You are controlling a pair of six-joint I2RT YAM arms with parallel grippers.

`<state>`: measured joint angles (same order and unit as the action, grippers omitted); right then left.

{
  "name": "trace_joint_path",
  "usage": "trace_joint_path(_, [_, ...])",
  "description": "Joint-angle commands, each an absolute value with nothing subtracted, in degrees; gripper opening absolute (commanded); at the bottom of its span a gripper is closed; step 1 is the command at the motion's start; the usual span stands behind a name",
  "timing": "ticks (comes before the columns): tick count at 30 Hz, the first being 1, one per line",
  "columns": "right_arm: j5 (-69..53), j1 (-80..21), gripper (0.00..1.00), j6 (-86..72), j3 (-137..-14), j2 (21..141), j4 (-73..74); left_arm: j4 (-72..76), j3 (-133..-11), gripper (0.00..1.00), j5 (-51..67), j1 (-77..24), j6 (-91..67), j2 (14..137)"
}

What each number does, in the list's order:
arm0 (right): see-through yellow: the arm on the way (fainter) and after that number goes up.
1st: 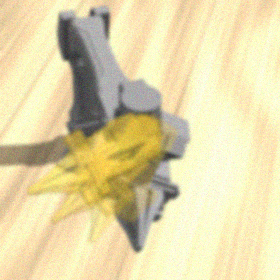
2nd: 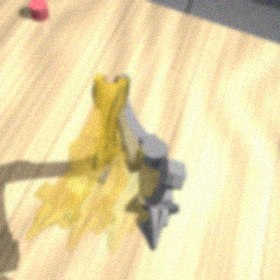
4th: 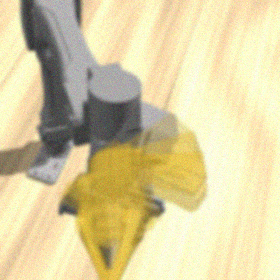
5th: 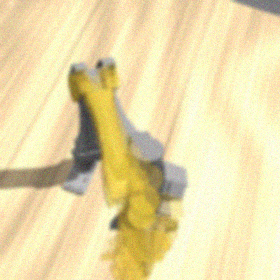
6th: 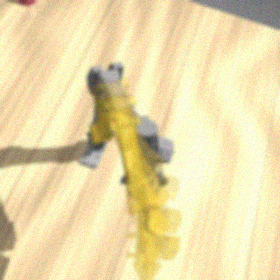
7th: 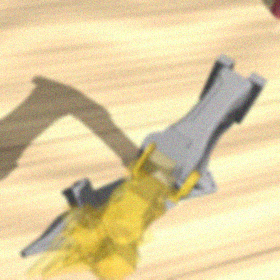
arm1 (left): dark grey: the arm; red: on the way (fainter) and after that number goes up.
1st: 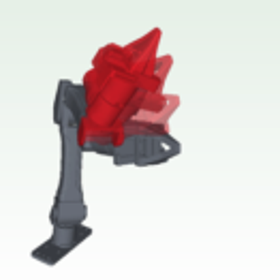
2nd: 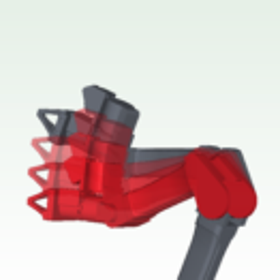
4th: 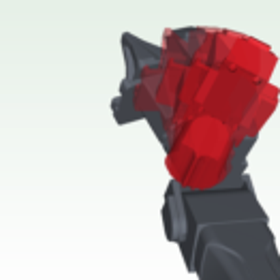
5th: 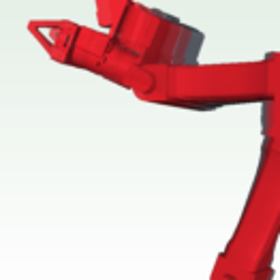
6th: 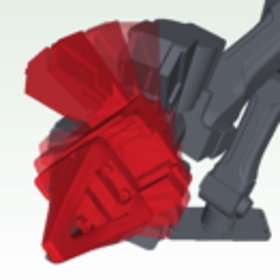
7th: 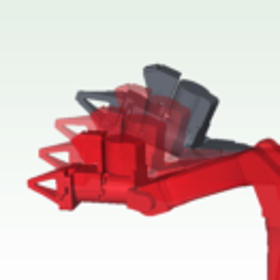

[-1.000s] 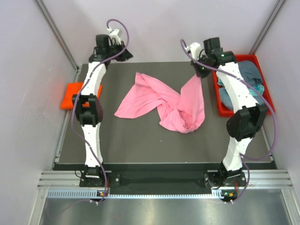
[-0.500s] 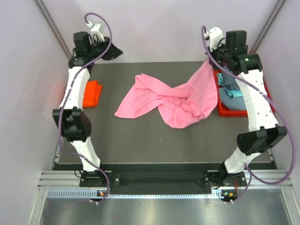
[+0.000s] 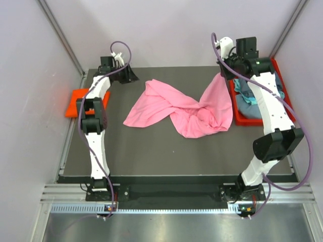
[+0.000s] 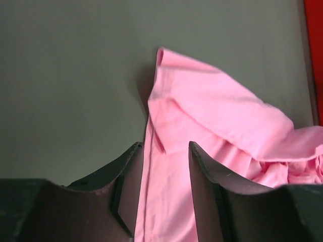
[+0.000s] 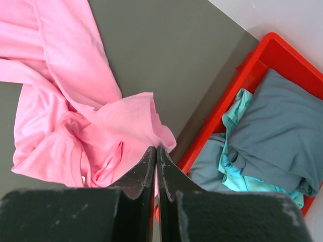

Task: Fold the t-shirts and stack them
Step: Flatten the tshirt out

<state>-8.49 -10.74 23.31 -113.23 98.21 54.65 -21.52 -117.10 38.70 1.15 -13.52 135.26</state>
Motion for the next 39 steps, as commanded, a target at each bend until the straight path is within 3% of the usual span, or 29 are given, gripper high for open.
trace_joint_path(1, [-9.0,-11.0,0.00,22.8,-113.6,98.9,54.0,-14.6,-122.3,0.46,38.9,1.2,-13.3,135.3])
trace_joint_path(20, [-5.2,-11.2,0.00,24.2,-112.0,100.0,53.7,-11.5,-128.3,0.44,36.5,-5.9,-12.7,146.0])
trace_joint_path(39, [-4.7,-11.2,0.00,24.2,-112.6,101.3,53.5,-12.0,-131.0,0.42,30.0,-4.9,-10.1,147.5])
